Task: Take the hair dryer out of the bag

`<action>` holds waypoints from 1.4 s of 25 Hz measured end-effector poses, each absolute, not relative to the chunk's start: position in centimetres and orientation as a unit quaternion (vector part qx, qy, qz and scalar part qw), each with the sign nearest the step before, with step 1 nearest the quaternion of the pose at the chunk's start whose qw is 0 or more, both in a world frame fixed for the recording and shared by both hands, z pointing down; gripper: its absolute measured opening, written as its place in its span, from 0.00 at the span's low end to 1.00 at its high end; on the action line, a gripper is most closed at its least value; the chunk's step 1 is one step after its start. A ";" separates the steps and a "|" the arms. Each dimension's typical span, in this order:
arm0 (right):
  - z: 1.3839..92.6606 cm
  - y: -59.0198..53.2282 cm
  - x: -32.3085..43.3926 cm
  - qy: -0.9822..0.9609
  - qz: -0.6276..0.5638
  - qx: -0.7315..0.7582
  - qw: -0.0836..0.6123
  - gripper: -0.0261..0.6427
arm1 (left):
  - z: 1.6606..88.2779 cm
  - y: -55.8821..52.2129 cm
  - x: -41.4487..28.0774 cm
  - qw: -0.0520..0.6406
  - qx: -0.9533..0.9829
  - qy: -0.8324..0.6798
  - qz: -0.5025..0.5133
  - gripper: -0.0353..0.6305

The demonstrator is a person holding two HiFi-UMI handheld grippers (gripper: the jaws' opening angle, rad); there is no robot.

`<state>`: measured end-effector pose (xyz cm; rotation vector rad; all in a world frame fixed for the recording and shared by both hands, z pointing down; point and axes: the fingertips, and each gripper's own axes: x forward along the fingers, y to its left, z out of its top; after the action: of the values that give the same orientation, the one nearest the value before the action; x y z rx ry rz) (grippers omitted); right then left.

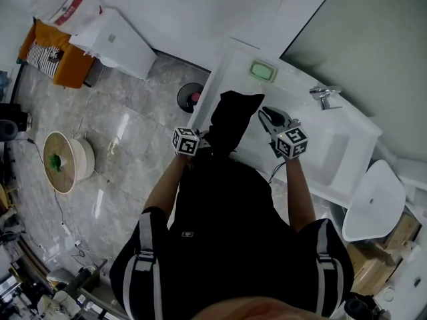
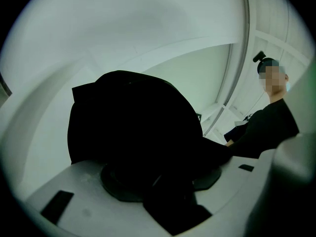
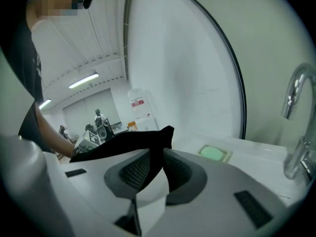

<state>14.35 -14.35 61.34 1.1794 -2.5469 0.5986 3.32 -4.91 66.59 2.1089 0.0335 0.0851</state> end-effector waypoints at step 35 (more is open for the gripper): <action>53.7 -17.7 11.2 -0.912 0.242 0.331 0.015 0.15 | 63.0 -3.6 1.9 0.455 0.889 0.044 0.020 0.37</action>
<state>11.21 -17.71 53.74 1.0289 -2.8380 0.7541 1.91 -3.61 62.98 2.1933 0.1088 0.0491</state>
